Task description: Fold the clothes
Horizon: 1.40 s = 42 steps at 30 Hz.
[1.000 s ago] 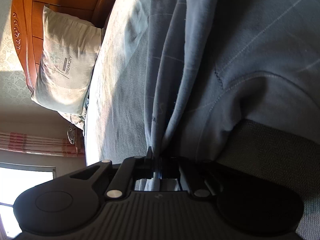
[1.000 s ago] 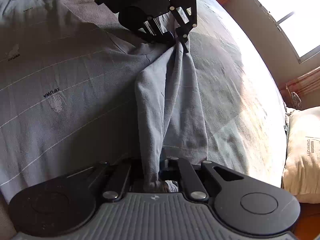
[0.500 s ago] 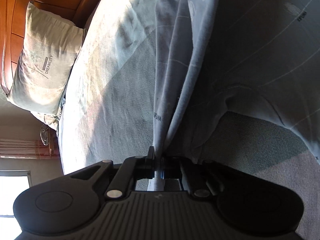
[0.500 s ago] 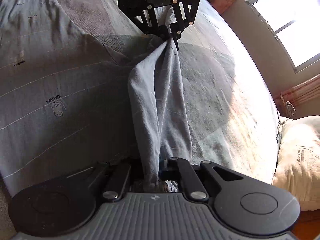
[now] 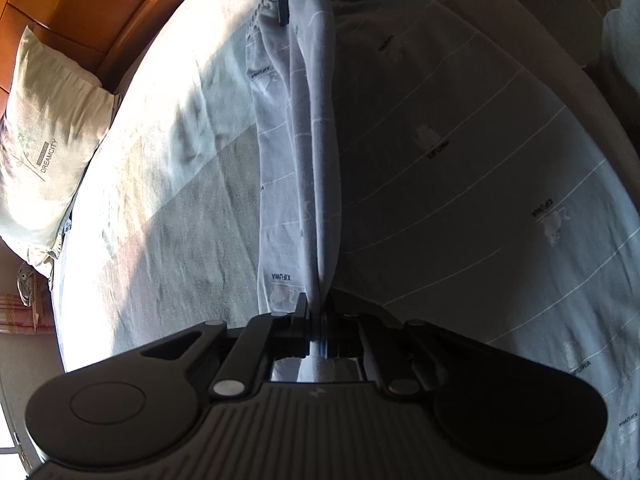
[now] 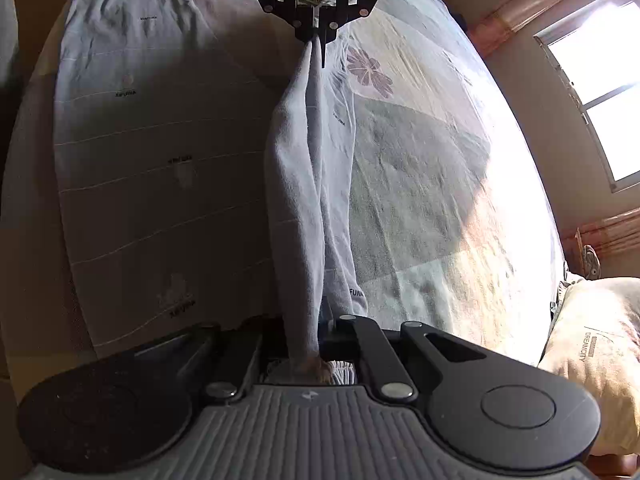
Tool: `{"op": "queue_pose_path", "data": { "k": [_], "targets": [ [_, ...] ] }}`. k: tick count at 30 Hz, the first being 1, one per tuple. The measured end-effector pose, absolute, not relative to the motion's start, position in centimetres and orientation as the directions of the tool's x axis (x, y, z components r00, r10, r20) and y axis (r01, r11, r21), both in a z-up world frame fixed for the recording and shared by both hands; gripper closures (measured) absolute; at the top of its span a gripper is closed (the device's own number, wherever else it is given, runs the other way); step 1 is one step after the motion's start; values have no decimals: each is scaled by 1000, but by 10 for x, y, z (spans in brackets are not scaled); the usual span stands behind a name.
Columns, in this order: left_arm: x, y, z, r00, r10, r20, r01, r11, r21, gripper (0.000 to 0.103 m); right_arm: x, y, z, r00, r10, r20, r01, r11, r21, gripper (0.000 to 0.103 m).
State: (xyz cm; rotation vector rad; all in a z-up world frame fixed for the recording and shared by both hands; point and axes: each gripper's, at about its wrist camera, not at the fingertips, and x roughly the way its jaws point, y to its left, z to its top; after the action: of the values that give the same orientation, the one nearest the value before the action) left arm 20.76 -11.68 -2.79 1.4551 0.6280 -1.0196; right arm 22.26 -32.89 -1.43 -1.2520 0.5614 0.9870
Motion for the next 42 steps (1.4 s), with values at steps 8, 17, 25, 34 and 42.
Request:
{"op": "queue_pose_path", "data": {
  "k": [8,17,25,34,42],
  "targets": [
    [169,-133,-25,320,-229,-920,893,-251,373,101,196,-356,-19,465,267,-844,-858,-99,-504,96],
    [143,-147,-34,236,-241,-941,890,-335,309,101,187,-372,-49,536,220,-815,-763,-288,-579,96],
    [126,-156,-44,184,-231,-955,887,-379,262,101,188,-354,-68,614,253,-748,-683,-307,-663,96],
    [122,-174,-59,174,-202,-964,896,-373,240,101,199,-362,-80,667,222,-711,-634,-332,-699,96],
    [126,-182,-72,147,-186,-971,921,-333,204,101,204,-367,-80,678,183,-711,-648,-306,-697,80]
  ]
}}
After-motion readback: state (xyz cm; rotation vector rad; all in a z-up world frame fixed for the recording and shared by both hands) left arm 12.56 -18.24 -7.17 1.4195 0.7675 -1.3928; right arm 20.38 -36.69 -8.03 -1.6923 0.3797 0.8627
